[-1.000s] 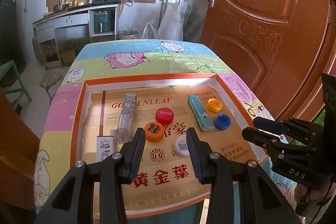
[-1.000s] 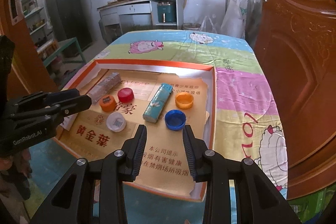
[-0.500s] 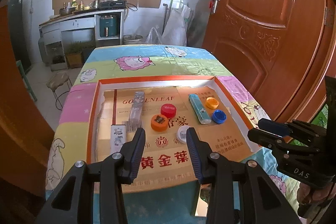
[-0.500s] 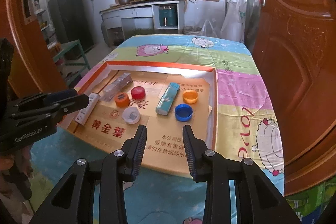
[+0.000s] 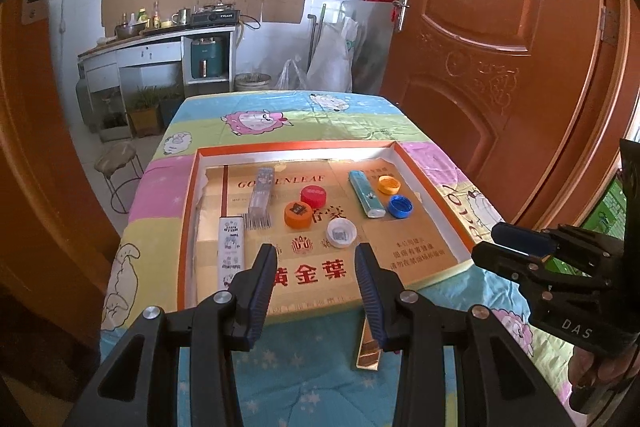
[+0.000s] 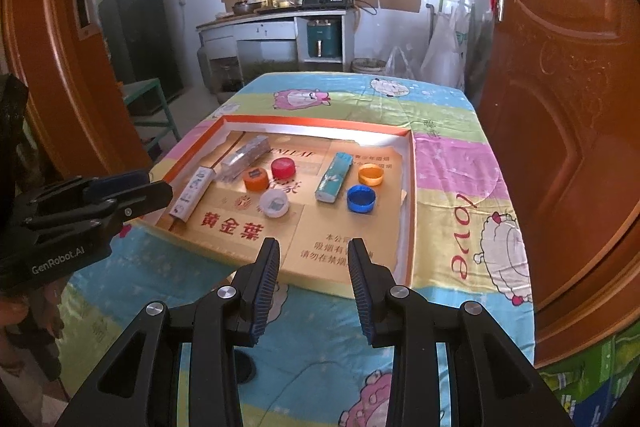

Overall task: Organize rigid objects
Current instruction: 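Withdraw both tools from the tray box toward the gold case and black cap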

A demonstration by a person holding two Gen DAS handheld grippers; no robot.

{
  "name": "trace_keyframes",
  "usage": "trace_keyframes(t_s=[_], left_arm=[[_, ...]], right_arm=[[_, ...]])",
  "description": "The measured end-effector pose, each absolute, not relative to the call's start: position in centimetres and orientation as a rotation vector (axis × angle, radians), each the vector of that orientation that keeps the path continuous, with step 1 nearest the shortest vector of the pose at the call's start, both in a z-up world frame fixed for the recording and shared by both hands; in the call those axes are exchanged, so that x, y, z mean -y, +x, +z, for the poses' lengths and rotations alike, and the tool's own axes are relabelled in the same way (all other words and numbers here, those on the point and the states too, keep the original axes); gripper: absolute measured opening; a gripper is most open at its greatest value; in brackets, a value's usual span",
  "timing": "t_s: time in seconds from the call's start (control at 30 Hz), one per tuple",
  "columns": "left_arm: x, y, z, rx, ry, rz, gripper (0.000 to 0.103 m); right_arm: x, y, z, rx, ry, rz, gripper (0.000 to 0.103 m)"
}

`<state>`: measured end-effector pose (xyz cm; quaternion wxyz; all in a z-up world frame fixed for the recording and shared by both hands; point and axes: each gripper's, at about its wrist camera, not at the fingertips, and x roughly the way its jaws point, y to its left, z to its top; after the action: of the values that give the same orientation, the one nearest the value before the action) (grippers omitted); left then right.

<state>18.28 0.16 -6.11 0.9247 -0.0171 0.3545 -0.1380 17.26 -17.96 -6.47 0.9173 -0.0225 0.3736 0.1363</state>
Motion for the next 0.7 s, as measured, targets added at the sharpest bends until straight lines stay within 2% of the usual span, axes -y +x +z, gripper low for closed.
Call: trace_keyframes(t_s=[0.7], left_arm=[[-0.7,13.4,-7.4,-0.73,-0.063,-0.306,0.04]], right_arm=[[15.8,11.9,-8.2,-0.803,-0.064,0.309,0.036]])
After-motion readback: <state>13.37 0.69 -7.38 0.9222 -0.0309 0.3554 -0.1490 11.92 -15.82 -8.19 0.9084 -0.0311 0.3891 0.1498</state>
